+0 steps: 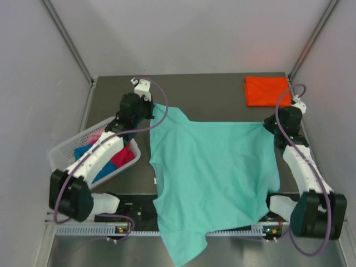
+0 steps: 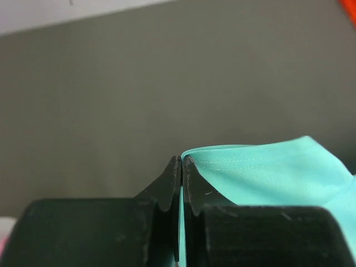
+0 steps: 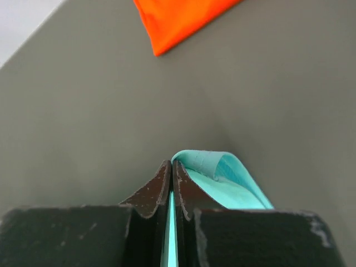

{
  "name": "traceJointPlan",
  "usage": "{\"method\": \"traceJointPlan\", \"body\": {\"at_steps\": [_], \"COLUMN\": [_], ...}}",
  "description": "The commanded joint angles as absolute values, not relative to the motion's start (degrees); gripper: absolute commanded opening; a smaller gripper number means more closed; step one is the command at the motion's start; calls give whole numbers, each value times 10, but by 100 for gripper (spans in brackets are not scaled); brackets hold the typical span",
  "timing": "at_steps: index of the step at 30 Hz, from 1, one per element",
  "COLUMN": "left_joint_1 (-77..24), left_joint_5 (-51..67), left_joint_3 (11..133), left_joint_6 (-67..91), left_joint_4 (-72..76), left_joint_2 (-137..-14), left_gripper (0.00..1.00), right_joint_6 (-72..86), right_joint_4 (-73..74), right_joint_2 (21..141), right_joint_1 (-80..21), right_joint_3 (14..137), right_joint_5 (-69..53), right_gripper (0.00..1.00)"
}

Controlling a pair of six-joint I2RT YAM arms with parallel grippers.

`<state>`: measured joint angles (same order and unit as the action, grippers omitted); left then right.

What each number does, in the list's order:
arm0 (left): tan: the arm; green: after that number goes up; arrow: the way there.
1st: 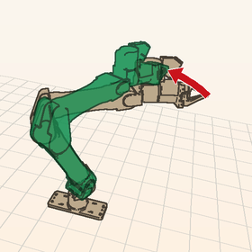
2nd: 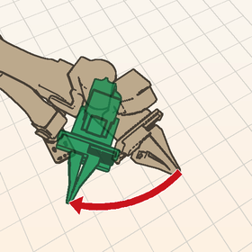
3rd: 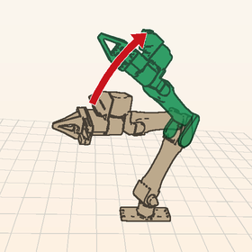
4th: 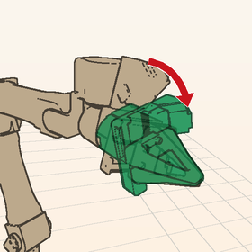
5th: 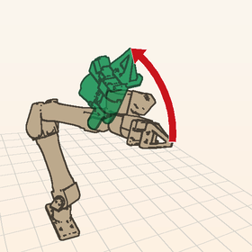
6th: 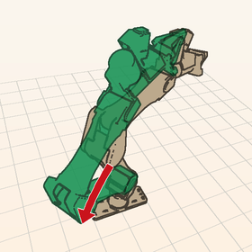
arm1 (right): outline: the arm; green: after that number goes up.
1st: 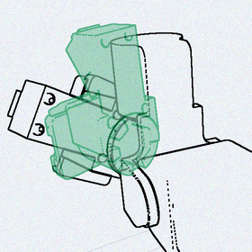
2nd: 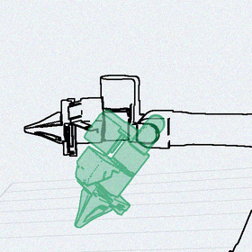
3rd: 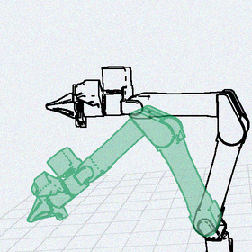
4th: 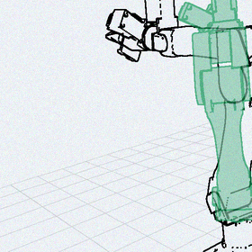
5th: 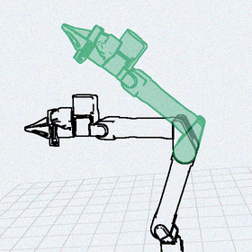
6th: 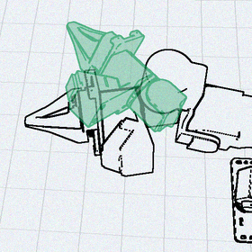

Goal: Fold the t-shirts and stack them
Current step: Flatten the tshirt out

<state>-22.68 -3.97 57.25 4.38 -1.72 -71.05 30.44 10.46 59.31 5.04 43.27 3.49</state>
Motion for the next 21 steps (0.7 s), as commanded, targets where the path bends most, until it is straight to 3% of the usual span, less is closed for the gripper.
{"method": "traceJointPlan", "body": {"at_steps": [1, 10, 15, 21], "left_joint_1": [-174, -133, -122, -111], "left_joint_5": [10, 95, 103, 70], "left_joint_3": [616, 837, 949, 984], "left_joint_6": [49, 46, 29, 23], "left_joint_4": [118, 117, 89, 96], "left_joint_2": [-802, -1079, -1165, -1206], "left_gripper": [0, 0, 0, 0], "right_joint_6": [350, 416, 404, 375], "right_joint_4": [-150, -208, -187, -136], "right_joint_2": [711, 1027, 1106, 1165], "right_joint_1": [57, 55, 54, 50], "right_joint_3": [446, 633, 735, 821], "right_joint_5": [7, -90, -118, -154], "right_gripper": [0, 0, 0, 0]}}
